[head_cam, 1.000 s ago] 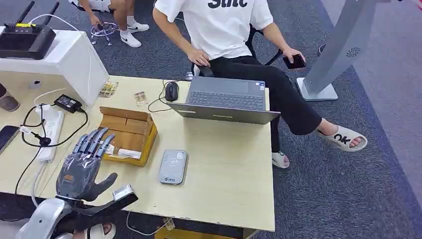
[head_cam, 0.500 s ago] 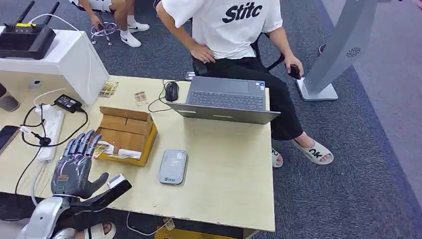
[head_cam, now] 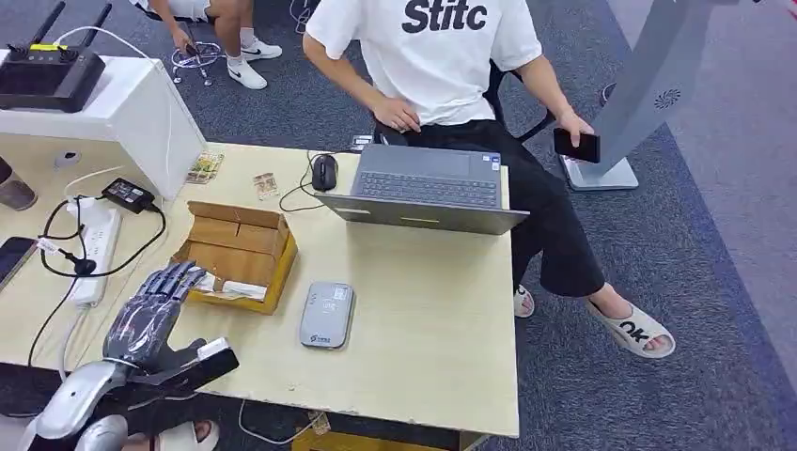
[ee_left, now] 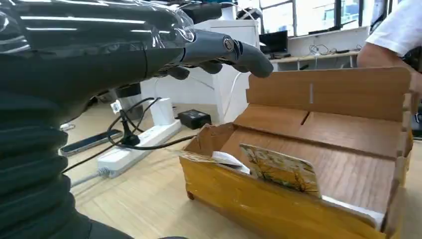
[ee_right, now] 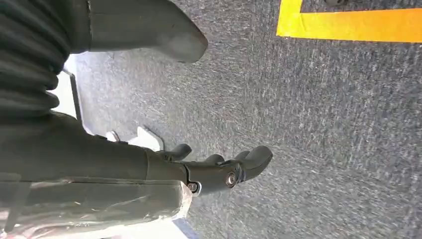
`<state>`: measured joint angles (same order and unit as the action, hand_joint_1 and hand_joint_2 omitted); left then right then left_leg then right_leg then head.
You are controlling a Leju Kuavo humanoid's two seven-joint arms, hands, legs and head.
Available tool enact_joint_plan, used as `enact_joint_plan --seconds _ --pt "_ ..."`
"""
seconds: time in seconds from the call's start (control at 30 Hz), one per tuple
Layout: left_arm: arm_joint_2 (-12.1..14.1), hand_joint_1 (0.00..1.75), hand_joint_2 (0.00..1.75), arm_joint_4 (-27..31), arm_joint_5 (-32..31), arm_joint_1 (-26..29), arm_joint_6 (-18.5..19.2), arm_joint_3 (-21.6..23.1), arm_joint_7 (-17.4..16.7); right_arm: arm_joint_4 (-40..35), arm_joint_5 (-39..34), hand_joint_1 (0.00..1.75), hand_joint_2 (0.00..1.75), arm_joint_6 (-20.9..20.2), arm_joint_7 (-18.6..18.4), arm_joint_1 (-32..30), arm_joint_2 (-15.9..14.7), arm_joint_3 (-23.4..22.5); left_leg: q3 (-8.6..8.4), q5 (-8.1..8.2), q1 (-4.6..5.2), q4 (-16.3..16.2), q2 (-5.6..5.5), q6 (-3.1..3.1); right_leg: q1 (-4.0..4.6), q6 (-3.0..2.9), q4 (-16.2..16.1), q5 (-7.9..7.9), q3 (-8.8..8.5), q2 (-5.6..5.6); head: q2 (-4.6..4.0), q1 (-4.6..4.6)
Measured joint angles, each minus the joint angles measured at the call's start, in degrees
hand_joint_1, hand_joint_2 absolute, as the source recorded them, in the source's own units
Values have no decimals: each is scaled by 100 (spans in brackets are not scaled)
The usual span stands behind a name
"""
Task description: Pass the card to the sensor for recognition and then transmit it.
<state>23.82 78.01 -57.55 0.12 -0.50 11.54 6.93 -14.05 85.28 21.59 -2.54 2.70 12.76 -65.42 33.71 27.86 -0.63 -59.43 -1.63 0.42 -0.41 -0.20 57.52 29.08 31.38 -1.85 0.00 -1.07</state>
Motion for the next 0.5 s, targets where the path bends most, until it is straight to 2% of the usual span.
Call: enact_joint_plan --seconds 0.23,0.5 --pt "149 0 175 -218 -22 -196 -15 0 138 2 44 0 175 -7 15 5 -20 33 1 0 1 0 0 0 0 0 0 0 0 0 0 2" --pt "287 0 175 -341 -420 -446 -304 4 225 4 125 0 175 -68 2 13 -28 76 -1 0 0 -1 0 0 0 0 0 0 0 0 0 2"
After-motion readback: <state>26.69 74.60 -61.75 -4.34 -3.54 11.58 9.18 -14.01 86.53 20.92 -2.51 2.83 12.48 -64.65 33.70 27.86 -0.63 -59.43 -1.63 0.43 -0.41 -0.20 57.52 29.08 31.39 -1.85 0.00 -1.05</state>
